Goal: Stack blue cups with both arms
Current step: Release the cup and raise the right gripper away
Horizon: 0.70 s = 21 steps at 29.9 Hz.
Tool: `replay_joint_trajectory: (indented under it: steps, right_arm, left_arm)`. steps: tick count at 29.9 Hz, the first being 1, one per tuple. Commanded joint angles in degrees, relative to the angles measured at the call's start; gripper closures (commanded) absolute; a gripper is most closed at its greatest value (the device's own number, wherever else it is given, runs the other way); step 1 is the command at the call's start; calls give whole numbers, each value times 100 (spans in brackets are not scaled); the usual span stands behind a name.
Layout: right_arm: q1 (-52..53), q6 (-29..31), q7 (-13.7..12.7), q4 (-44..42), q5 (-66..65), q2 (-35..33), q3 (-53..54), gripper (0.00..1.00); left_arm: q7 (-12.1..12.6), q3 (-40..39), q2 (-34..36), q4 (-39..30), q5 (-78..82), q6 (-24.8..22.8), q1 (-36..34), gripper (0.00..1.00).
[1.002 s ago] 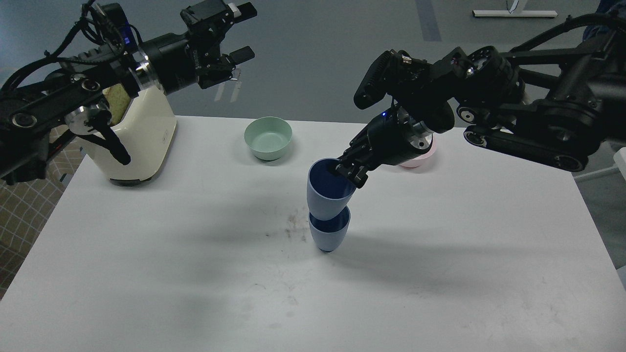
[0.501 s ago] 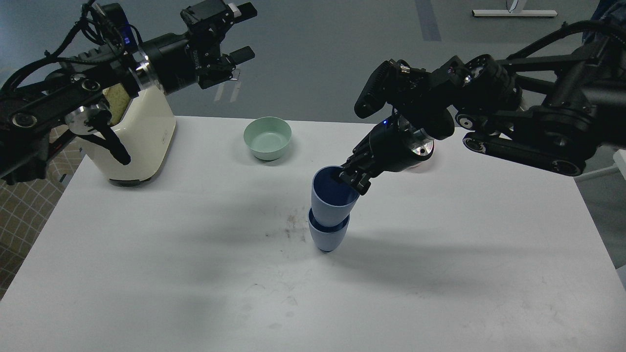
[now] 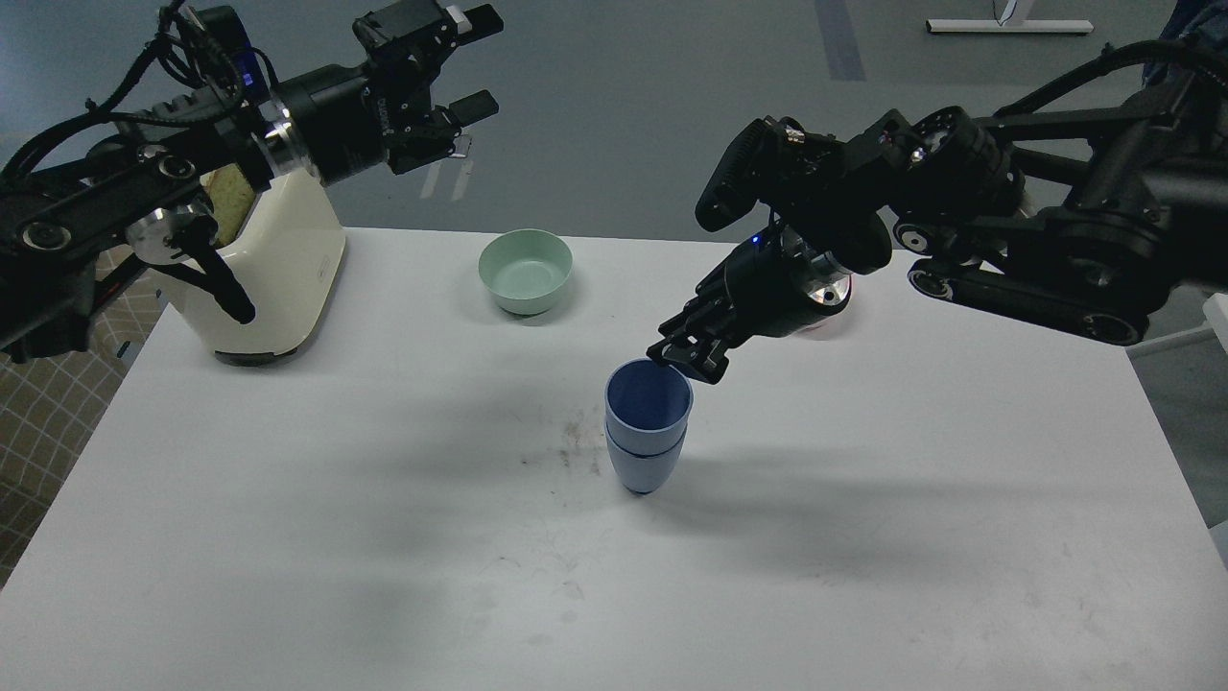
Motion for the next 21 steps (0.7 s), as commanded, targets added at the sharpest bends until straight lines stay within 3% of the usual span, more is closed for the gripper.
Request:
replay_joint_trajectory:
  steps: [1, 3, 6, 8, 12, 18, 21]
  right_arm:
    - [70, 0, 0, -166, 166, -68, 185, 61]
    - [88, 0, 0, -272, 333, -165, 352, 48]
    - [166, 0, -43, -562, 833, -506, 774, 14]
    - [184, 0, -61, -702, 1036, -648, 941, 3]
    - [149, 0, -61, -1194, 1704, -1052, 1240, 1]
    - [-281, 0, -61, -1670, 2960, -1554, 1407, 0]
    - [-588, -469, -61, -1819, 3304, -1545, 1583, 0]
  left_arm:
    - [0, -9, -1, 0, 0, 0, 0, 2]
    - [0, -9, -1, 18, 0, 0, 0, 2]
    - [0, -78, -10, 61, -35, 0, 9, 2]
    - [0, -158, -10, 79, -44, 0, 44, 2]
    - [0, -334, -115, 202, -52, 14, 150, 2]
    - [0, -343, -221, 474, -105, 506, 176, 2]
    - [0, -483, -378, 720, -245, 533, 237, 2]
